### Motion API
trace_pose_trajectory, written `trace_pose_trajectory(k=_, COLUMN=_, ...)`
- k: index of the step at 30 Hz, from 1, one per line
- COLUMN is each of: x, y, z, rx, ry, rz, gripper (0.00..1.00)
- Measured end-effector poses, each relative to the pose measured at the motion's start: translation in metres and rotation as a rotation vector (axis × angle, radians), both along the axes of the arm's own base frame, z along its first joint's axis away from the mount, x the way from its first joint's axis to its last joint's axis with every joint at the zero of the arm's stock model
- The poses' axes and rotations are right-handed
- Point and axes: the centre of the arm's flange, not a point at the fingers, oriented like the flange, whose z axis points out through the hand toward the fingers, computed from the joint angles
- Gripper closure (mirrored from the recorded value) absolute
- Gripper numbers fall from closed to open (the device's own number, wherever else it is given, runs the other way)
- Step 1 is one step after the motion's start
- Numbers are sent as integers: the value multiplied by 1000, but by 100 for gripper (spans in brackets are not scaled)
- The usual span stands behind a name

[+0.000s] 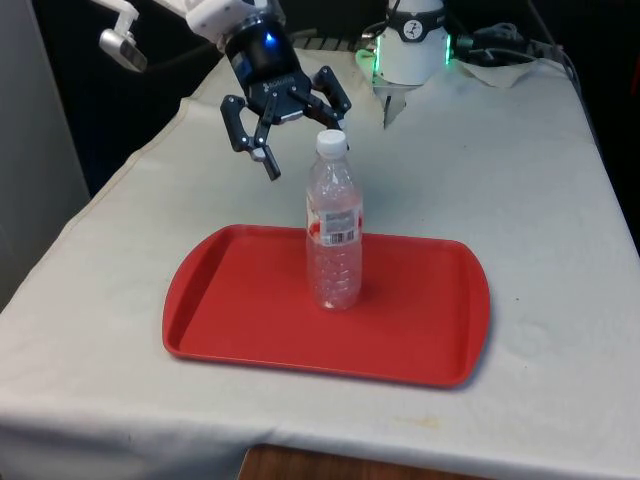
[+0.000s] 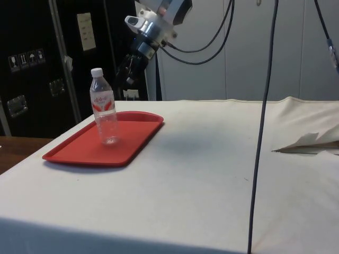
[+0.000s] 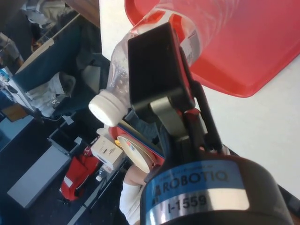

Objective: Place the bottle upright on the tray.

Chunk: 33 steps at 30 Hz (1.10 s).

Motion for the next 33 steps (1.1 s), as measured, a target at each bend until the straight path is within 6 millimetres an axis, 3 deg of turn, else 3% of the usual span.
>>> trace_pose_trajectory(k=33, x=-4, y=-4, z=36, rx=-49, ry=-36, rz=45, gripper=0)
